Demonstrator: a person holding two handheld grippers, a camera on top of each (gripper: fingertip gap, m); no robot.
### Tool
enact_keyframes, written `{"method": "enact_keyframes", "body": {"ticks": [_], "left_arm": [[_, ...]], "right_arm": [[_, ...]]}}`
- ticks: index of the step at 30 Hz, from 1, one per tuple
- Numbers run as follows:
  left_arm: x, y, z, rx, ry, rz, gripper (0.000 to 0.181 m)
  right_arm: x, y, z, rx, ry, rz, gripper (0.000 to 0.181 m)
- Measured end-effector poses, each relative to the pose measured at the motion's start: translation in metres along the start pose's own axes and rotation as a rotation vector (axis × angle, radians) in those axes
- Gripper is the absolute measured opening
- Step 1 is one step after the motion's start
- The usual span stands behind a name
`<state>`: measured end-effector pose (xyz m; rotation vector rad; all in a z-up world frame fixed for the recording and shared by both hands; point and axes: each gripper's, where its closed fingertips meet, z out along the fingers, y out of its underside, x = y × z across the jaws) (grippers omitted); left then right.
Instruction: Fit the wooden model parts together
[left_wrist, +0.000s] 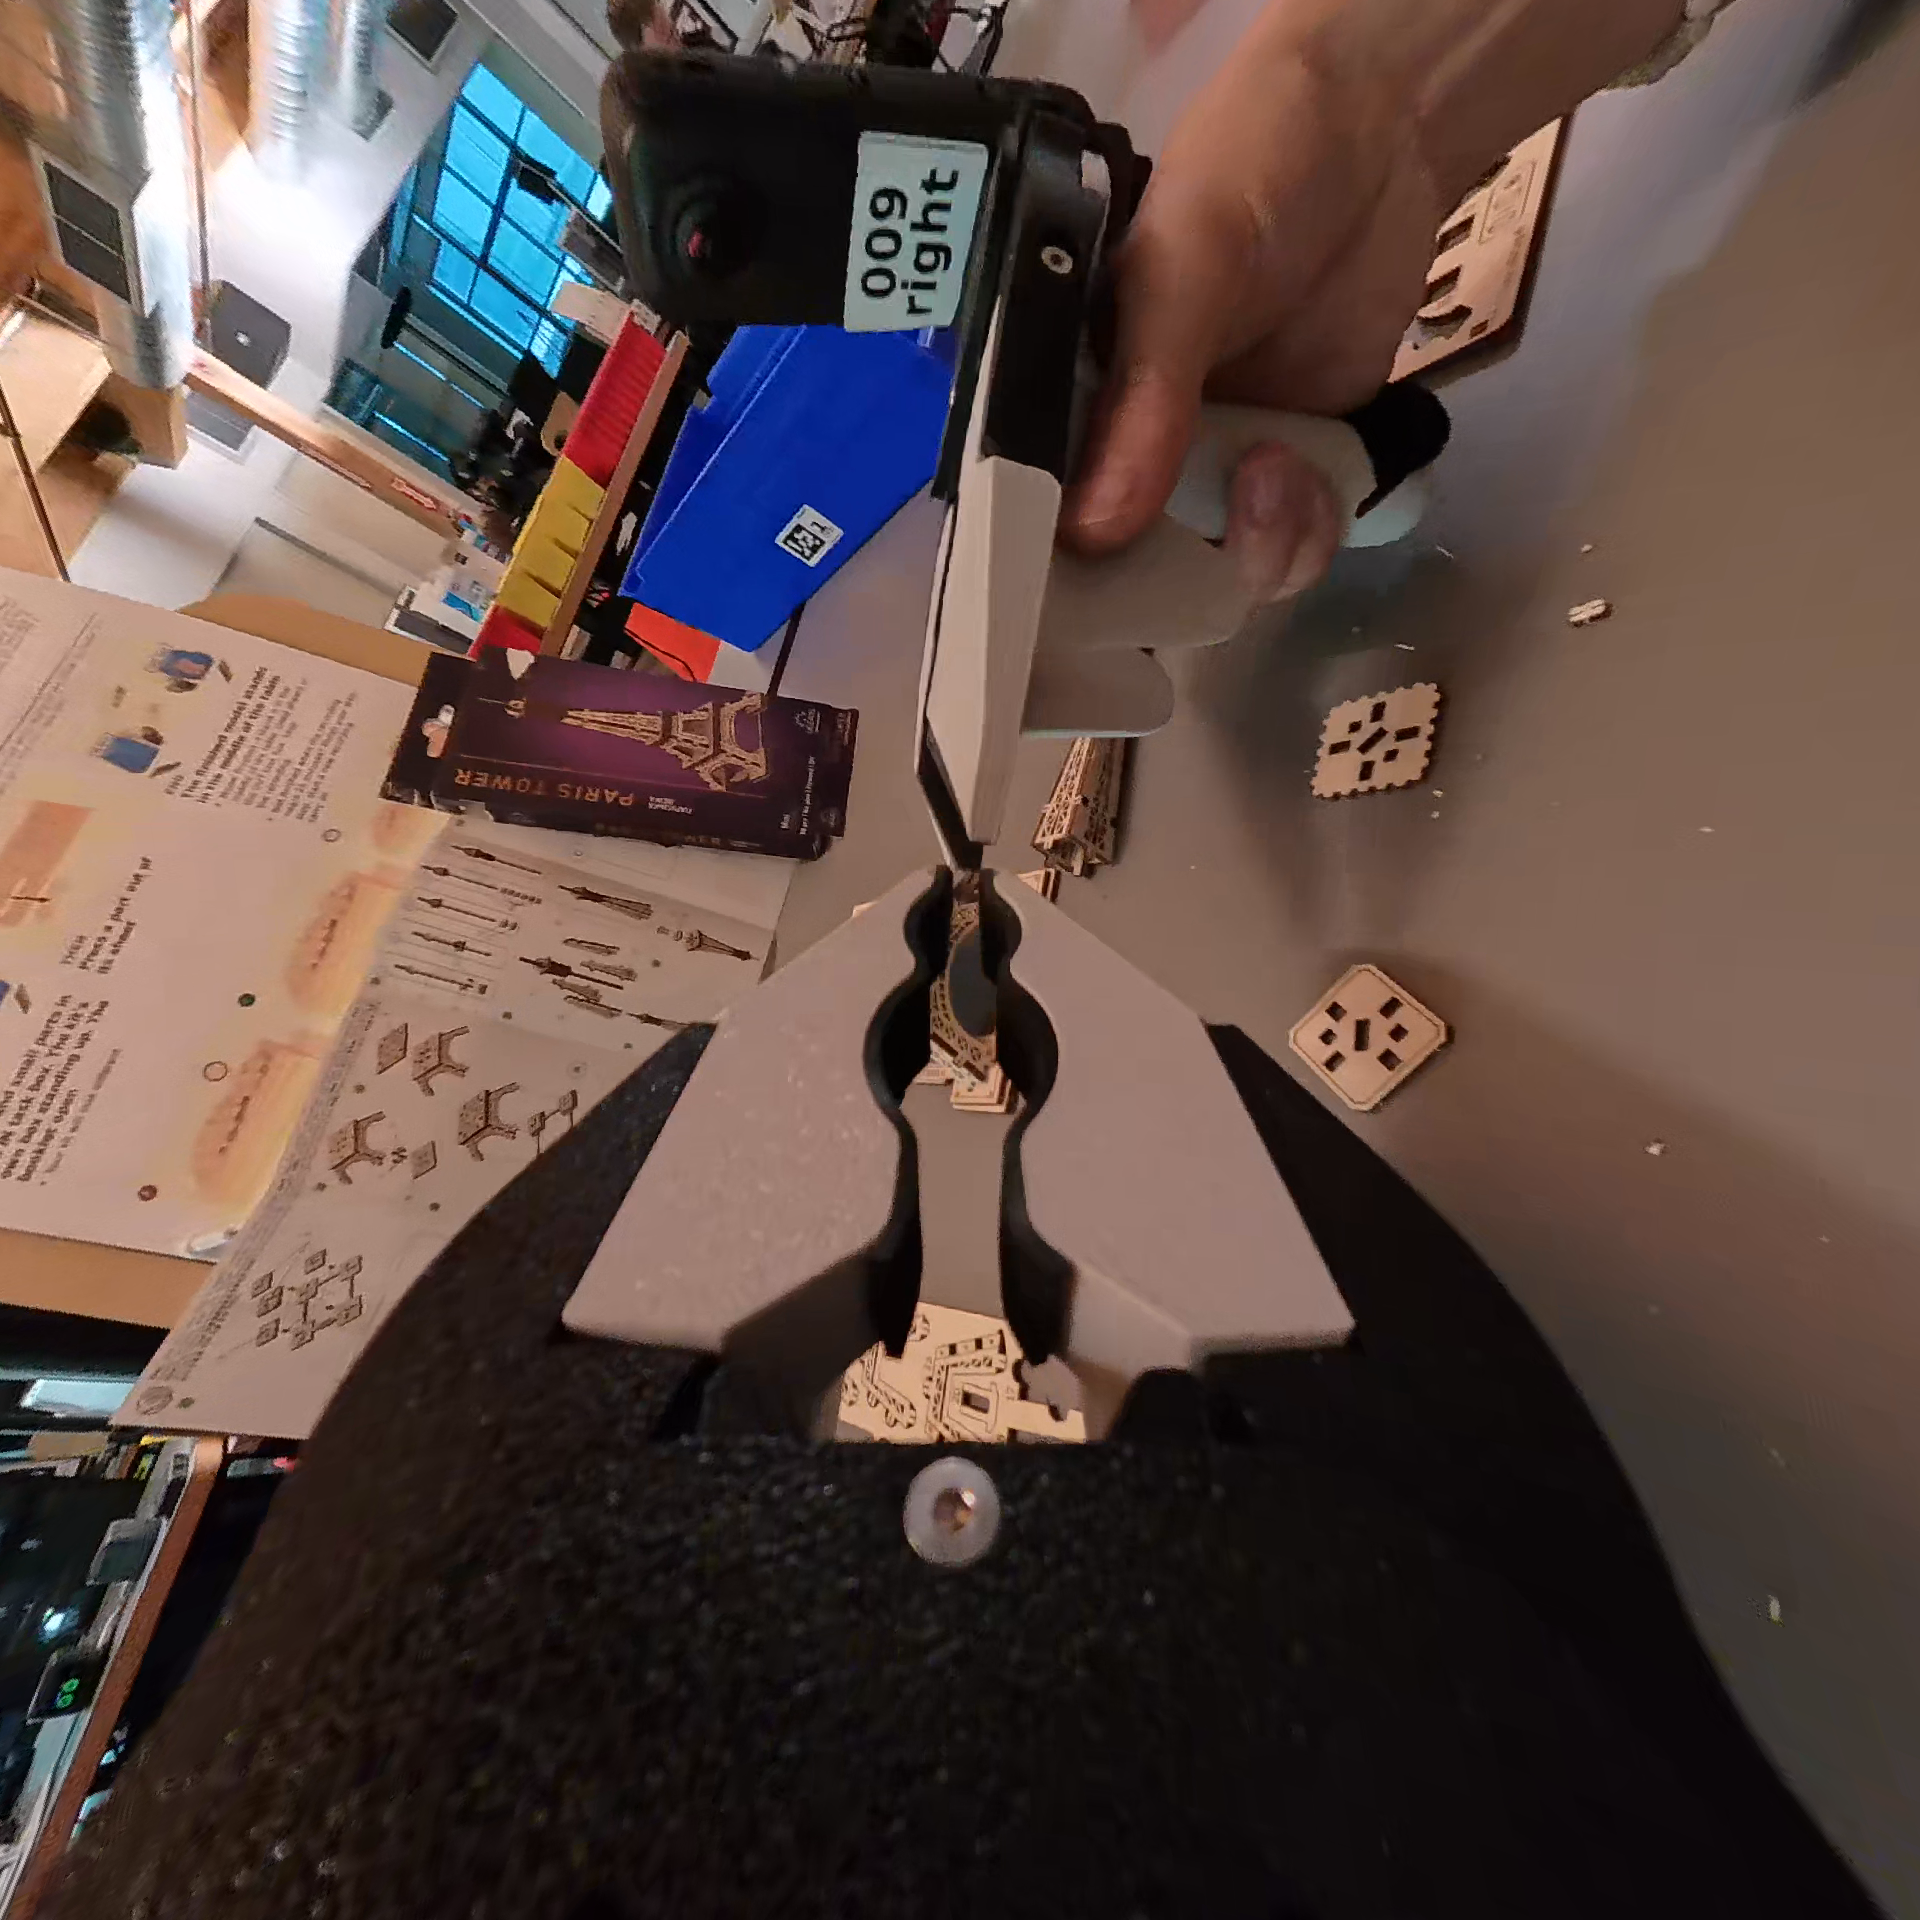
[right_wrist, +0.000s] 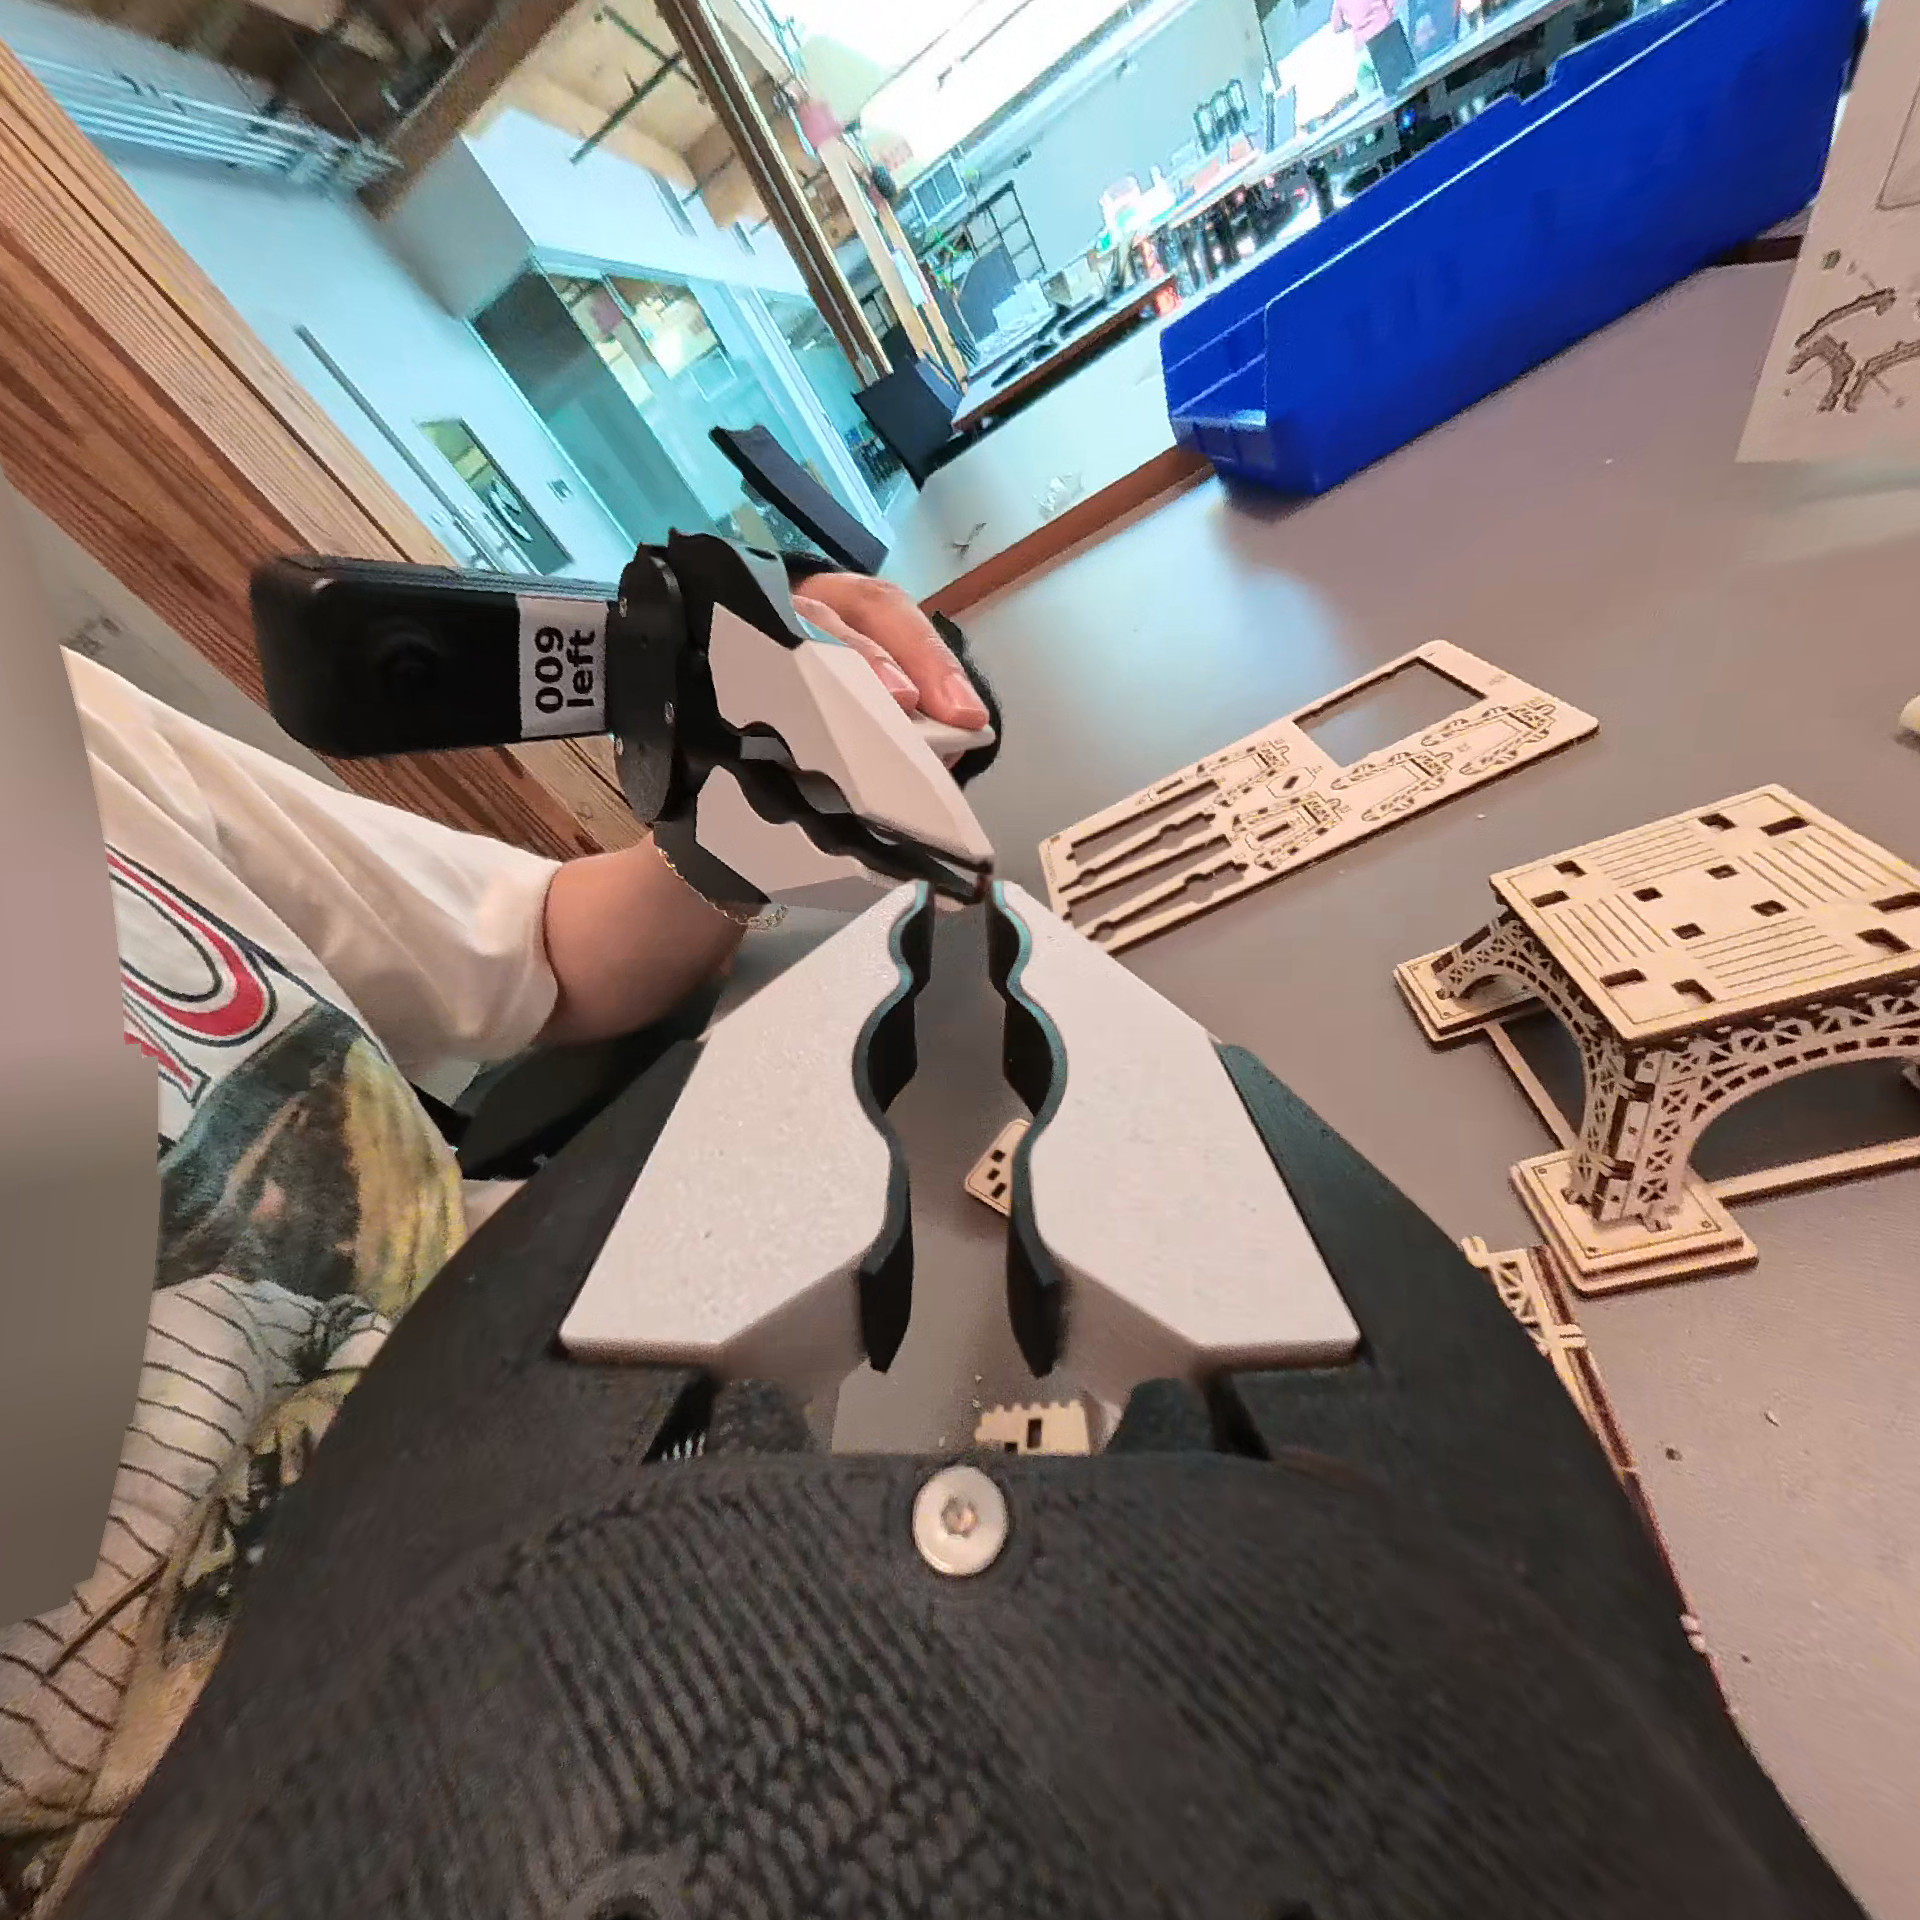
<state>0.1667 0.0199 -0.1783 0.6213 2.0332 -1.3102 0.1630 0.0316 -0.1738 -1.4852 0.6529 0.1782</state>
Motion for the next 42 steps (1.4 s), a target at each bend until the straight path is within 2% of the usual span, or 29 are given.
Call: {"method": "enact_keyframes", "body": {"ticks": [12,19,23,26,30,33,36,39,42], "left_arm": [[0.002,-0.007,-0.002,0.024,-0.007,0.027,0.002],[0.004,-0.013,-0.007,0.085,0.002,0.032,0.002],[0.001,-0.015,-0.009,0.111,-0.003,-0.015,0.011],[-0.005,-0.016,-0.013,0.150,0.007,-0.129,0.012],[-0.012,-0.018,-0.021,0.222,0.119,-0.428,0.008],[0.002,-0.002,-0.021,0.118,0.292,-0.547,0.010],[0.019,0.022,-0.021,-0.045,0.393,-0.538,0.006],[0.048,0.042,-0.028,-0.190,0.563,-0.433,0.006],[0.063,0.028,-0.031,-0.161,0.648,-0.420,0.007]], "right_arm": [[-0.003,-0.001,0.000,0.026,-0.060,0.064,0.000],[-0.010,-0.001,0.000,0.035,-0.136,0.082,0.000],[-0.013,0.000,0.000,0.023,-0.153,0.056,0.000],[-0.010,0.000,0.000,0.022,-0.126,-0.006,0.000],[-0.013,-0.007,-0.002,0.052,-0.079,-0.190,0.000],[-0.001,0.004,-0.002,-0.056,0.027,-0.303,0.000],[0.022,0.012,-0.009,-0.175,0.182,-0.358,0.000],[0.034,0.030,-0.014,-0.319,0.251,-0.460,0.000],[0.048,0.044,-0.015,-0.407,0.327,-0.534,0.002]]}}
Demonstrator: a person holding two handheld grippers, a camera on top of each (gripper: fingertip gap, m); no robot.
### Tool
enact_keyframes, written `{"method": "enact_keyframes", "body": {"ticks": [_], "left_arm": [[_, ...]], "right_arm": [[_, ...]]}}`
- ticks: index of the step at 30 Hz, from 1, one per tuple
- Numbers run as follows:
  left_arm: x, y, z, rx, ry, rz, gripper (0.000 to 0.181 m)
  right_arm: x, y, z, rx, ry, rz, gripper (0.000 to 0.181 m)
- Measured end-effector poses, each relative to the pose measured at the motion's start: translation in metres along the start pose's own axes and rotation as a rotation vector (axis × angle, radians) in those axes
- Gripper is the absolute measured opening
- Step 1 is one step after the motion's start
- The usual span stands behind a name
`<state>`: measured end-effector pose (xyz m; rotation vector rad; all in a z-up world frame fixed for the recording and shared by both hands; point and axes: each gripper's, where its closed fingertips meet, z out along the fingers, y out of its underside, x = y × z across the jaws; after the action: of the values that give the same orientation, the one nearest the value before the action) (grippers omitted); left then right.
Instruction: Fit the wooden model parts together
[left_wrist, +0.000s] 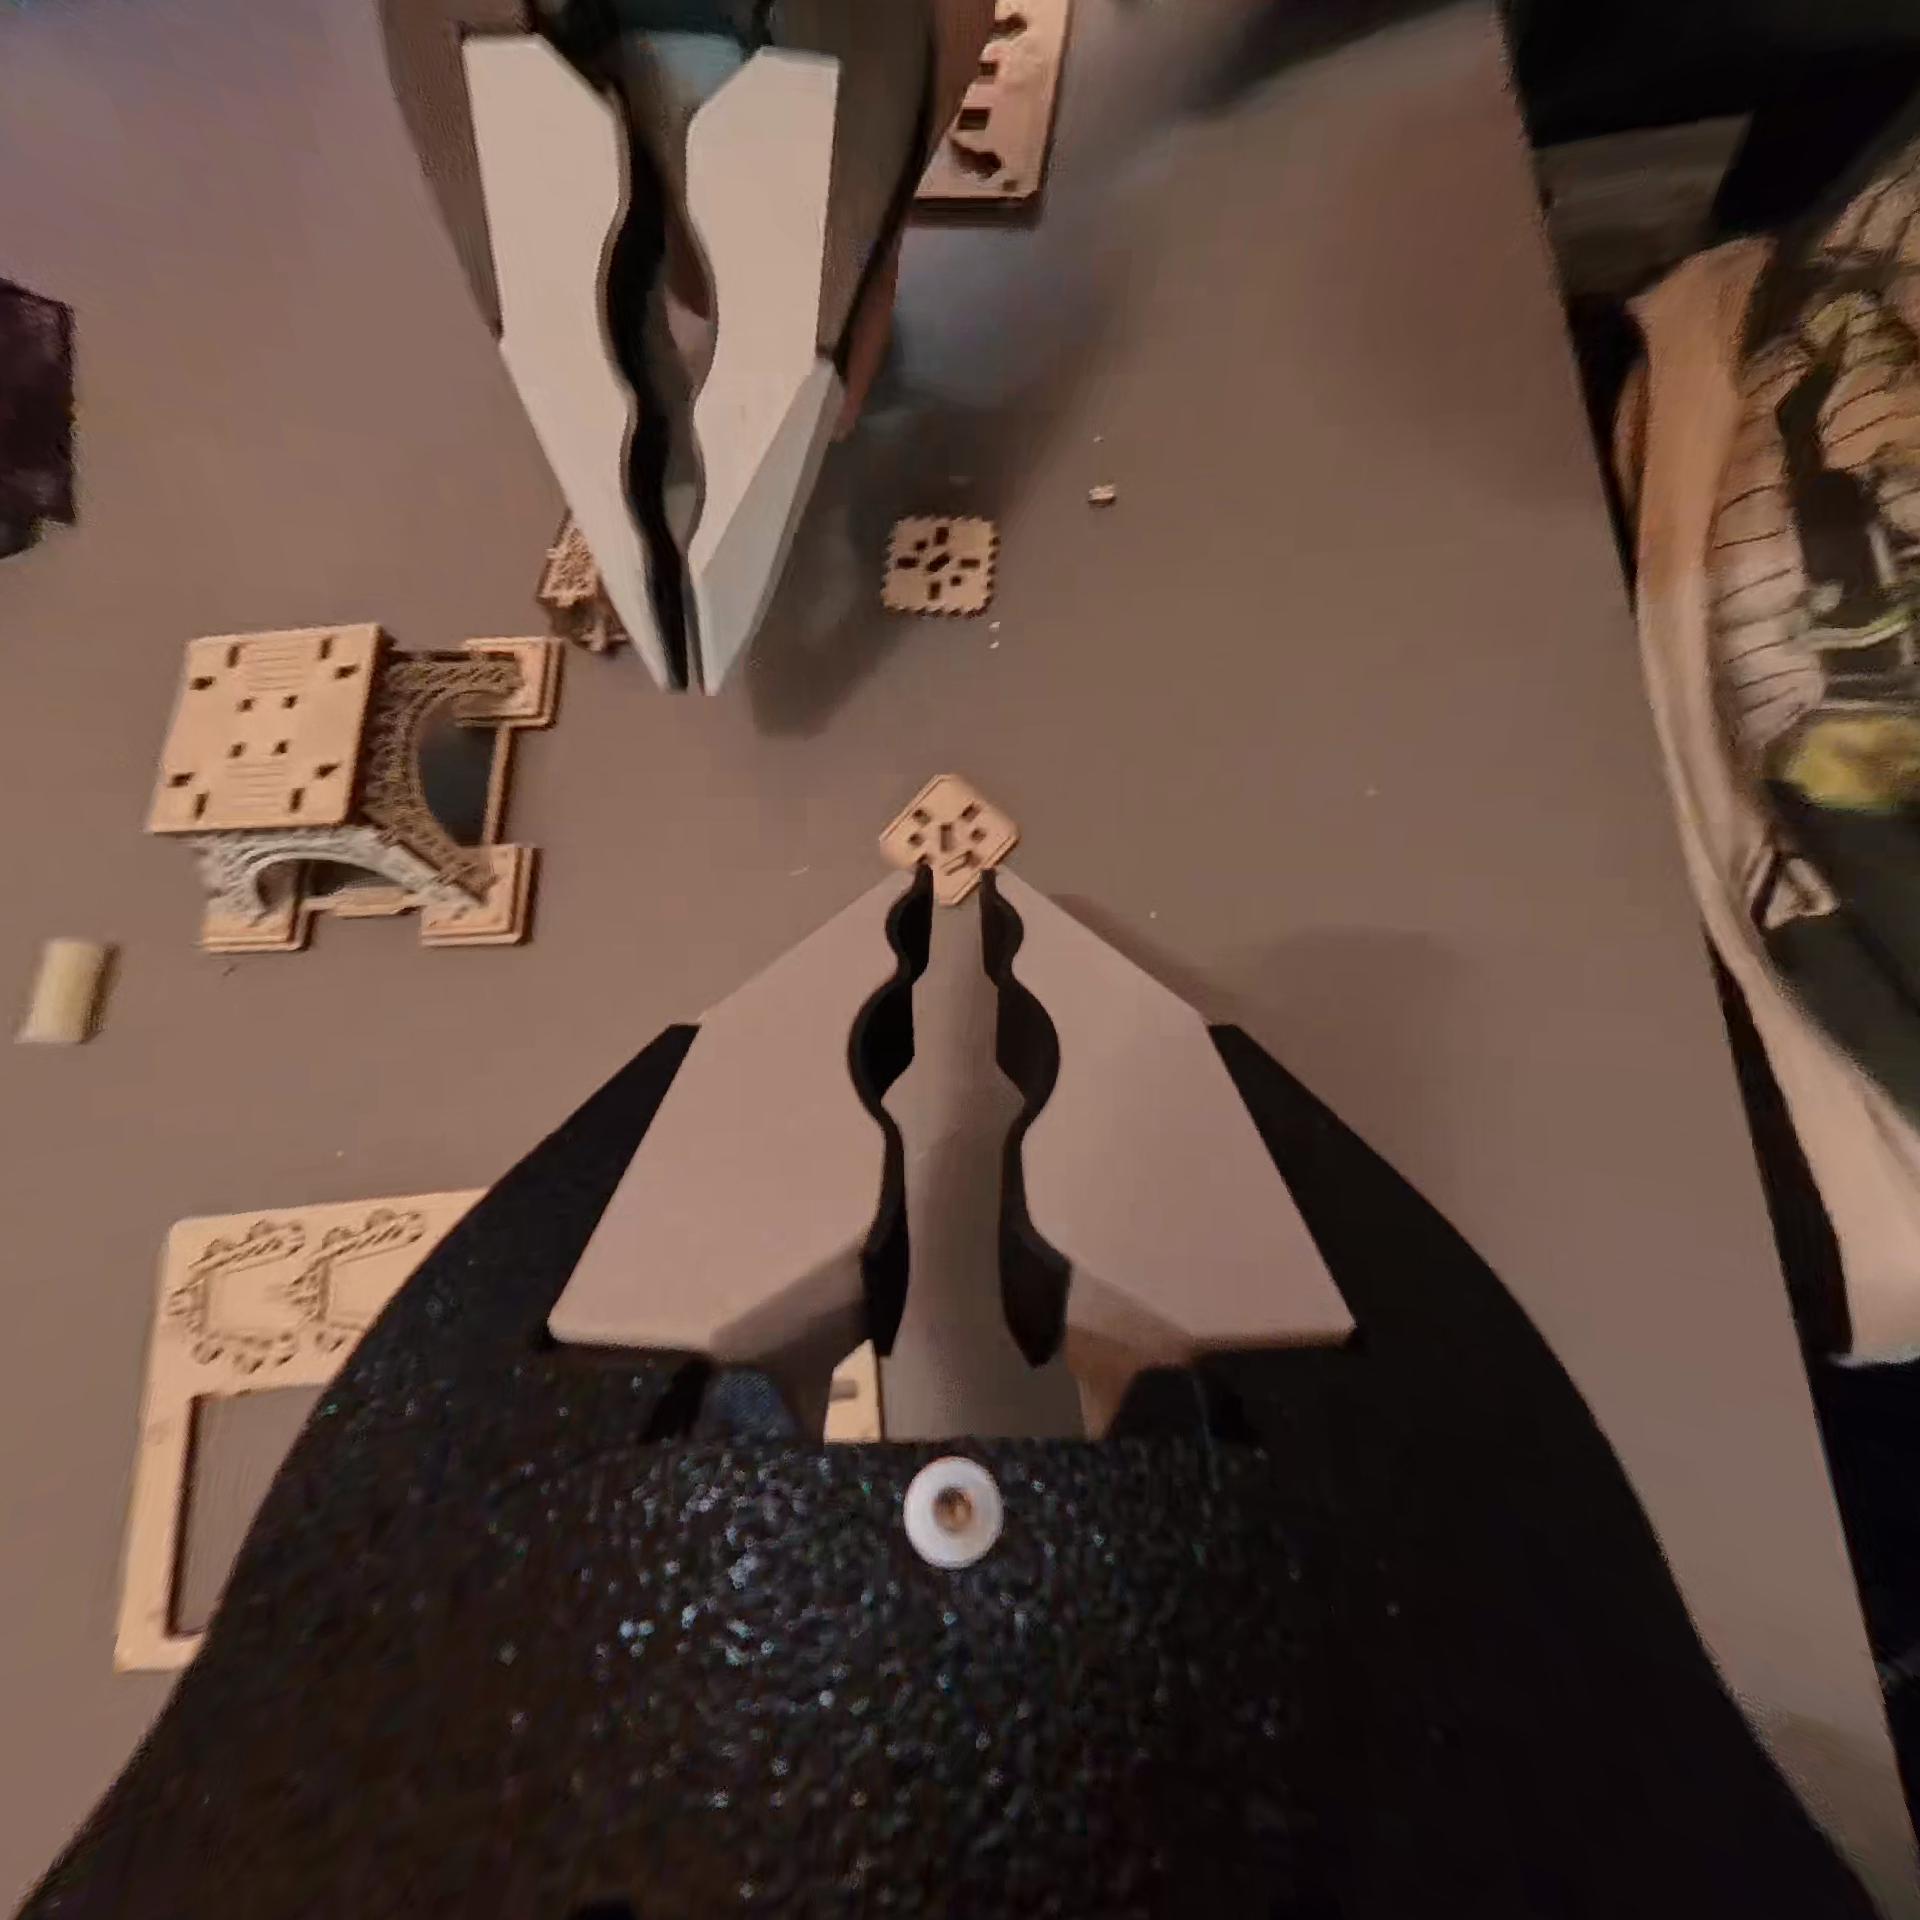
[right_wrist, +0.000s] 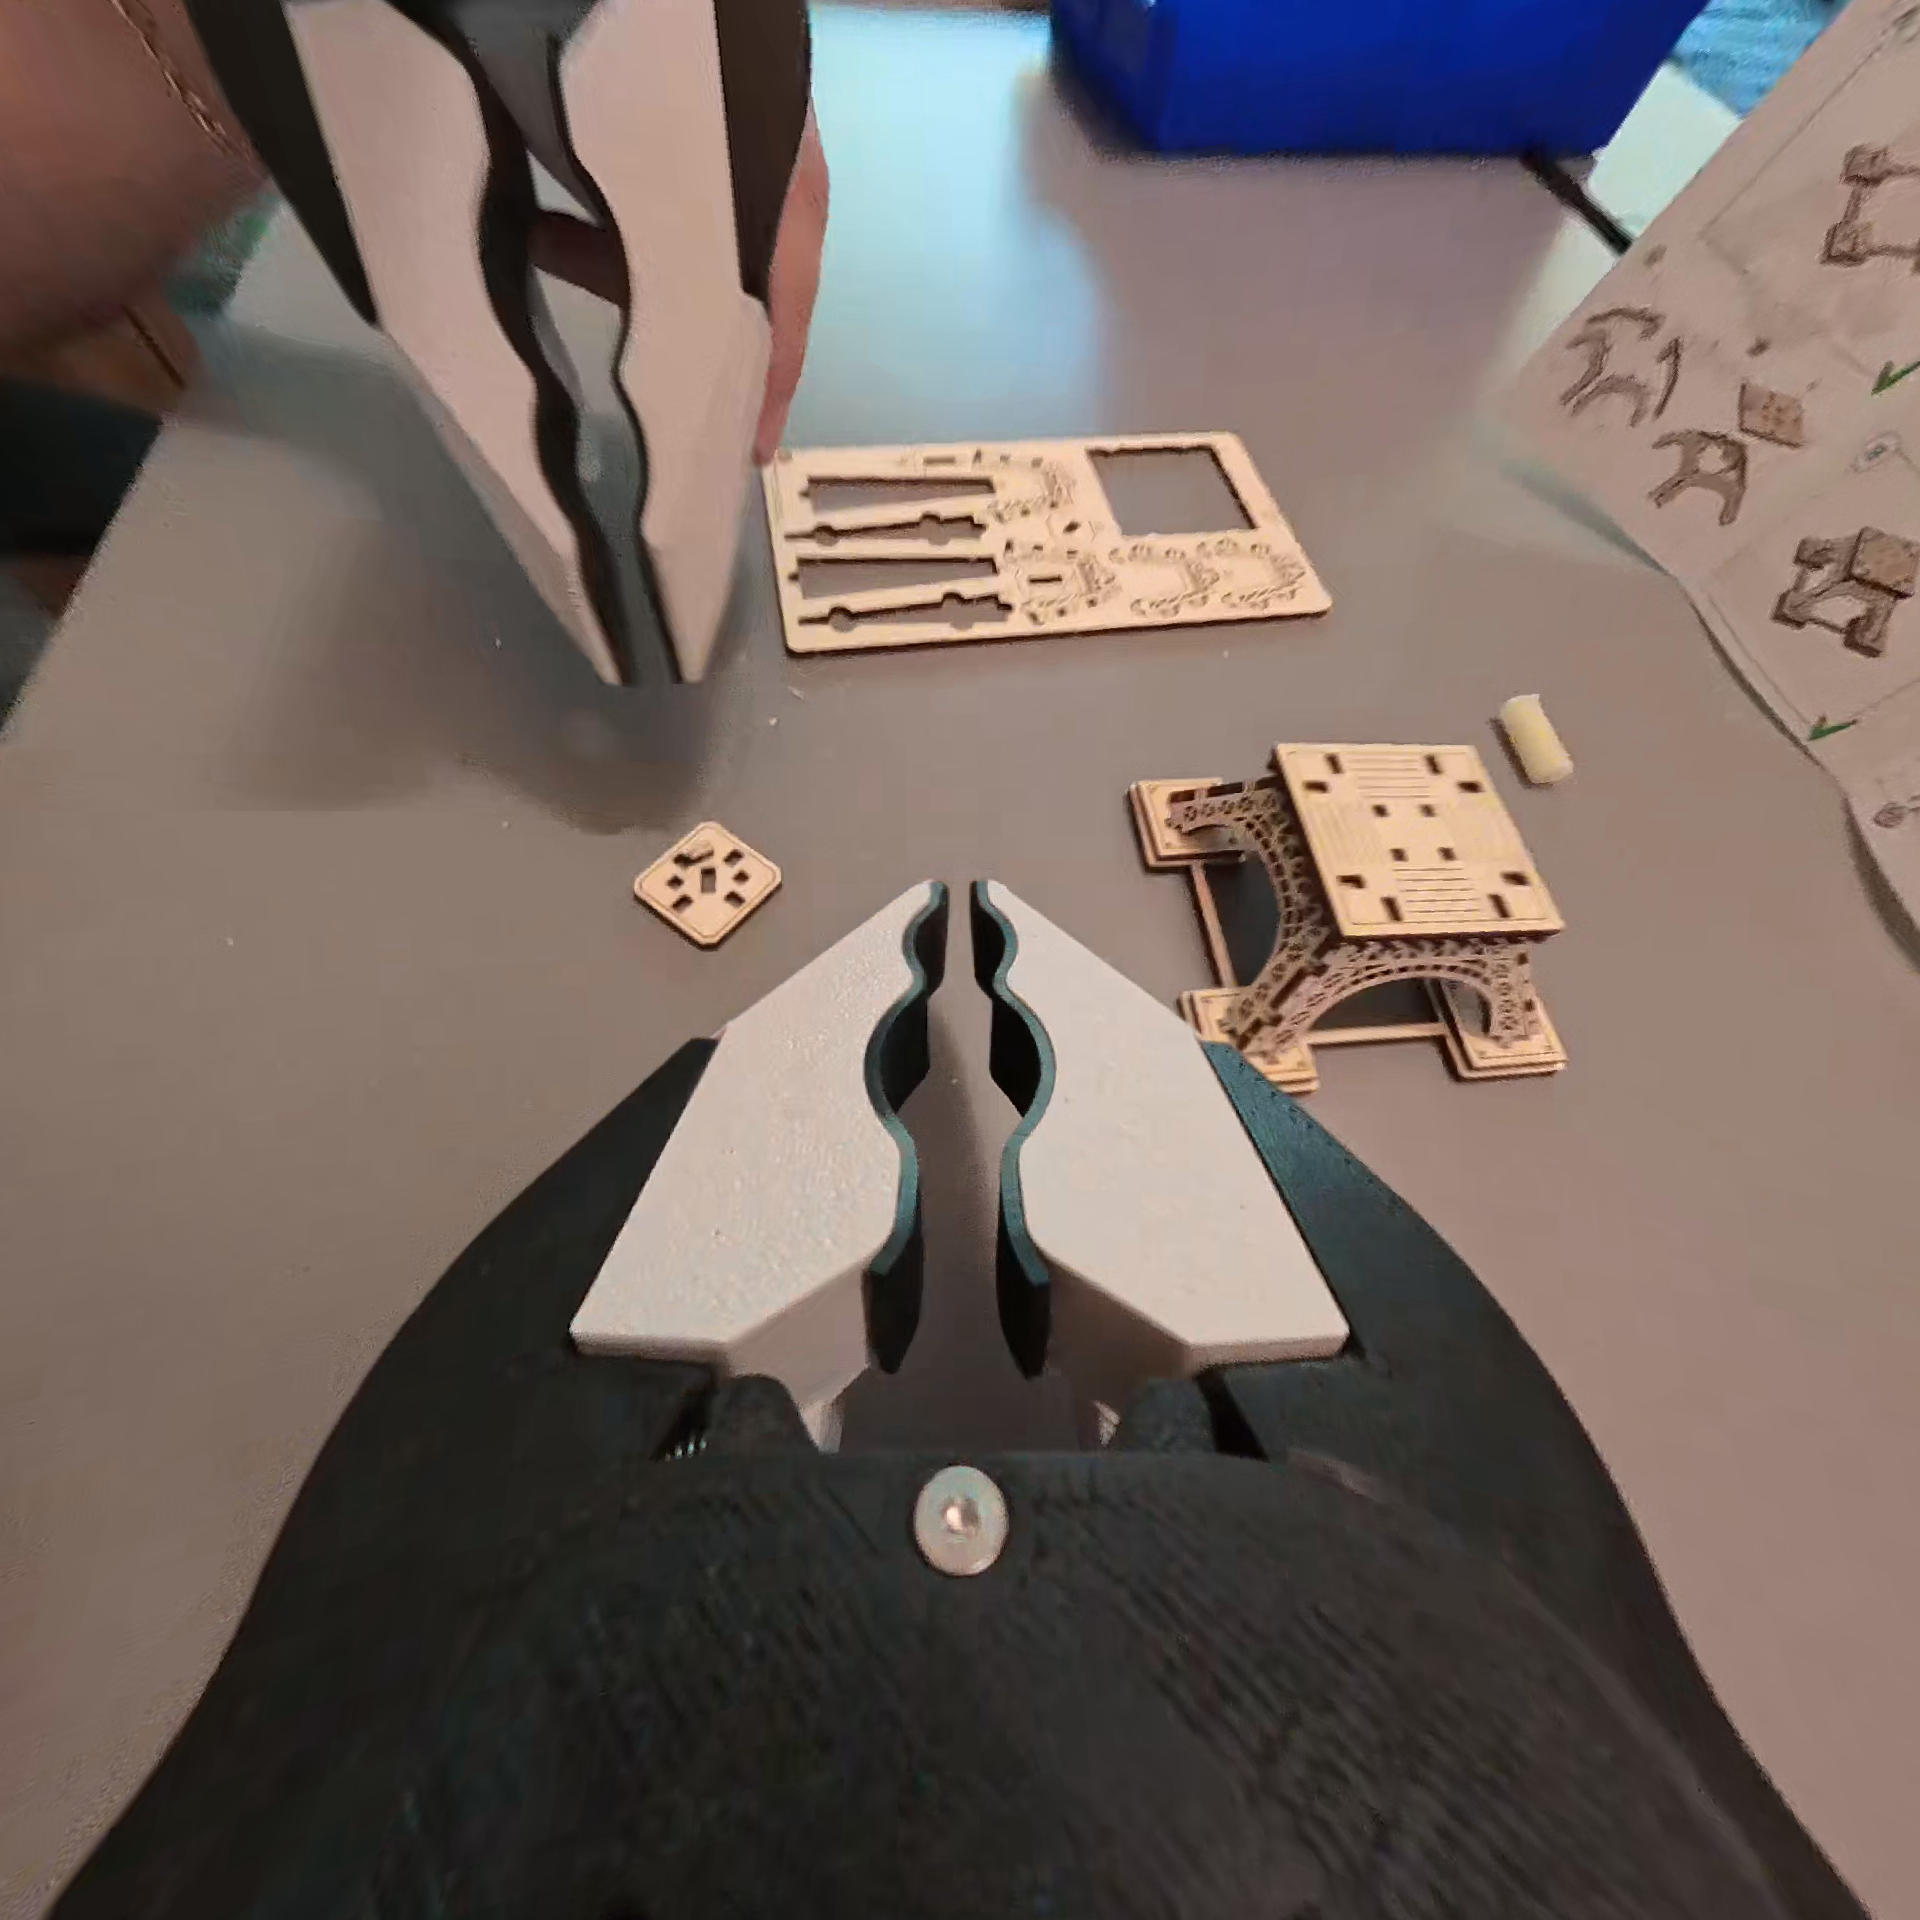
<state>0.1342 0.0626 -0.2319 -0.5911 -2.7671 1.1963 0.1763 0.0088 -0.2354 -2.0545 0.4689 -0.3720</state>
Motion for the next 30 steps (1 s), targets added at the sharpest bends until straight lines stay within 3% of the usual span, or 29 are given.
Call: {"method": "enact_keyframes", "body": {"ticks": [5,15,21,26,30], "left_arm": [[-0.003,0.010,0.019,-0.074,-0.050,-0.005,0.003],[0.000,0.012,0.031,-0.050,0.138,0.098,0.004],[0.000,0.013,0.036,-0.031,0.238,0.057,0.000],[0.003,0.011,0.038,-0.027,0.197,0.057,0.000],[-0.010,0.005,0.032,0.013,0.049,0.070,0.000]], "right_arm": [[-0.017,0.005,0.009,-0.057,-0.045,-0.074,0.007],[-0.024,0.007,0.007,-0.056,-0.093,-0.085,0.007],[-0.027,0.009,0.008,-0.072,-0.108,-0.094,0.007],[-0.025,0.004,0.005,-0.036,-0.109,-0.060,0.007],[-0.028,-0.005,0.001,0.010,-0.140,-0.023,0.008]]}}
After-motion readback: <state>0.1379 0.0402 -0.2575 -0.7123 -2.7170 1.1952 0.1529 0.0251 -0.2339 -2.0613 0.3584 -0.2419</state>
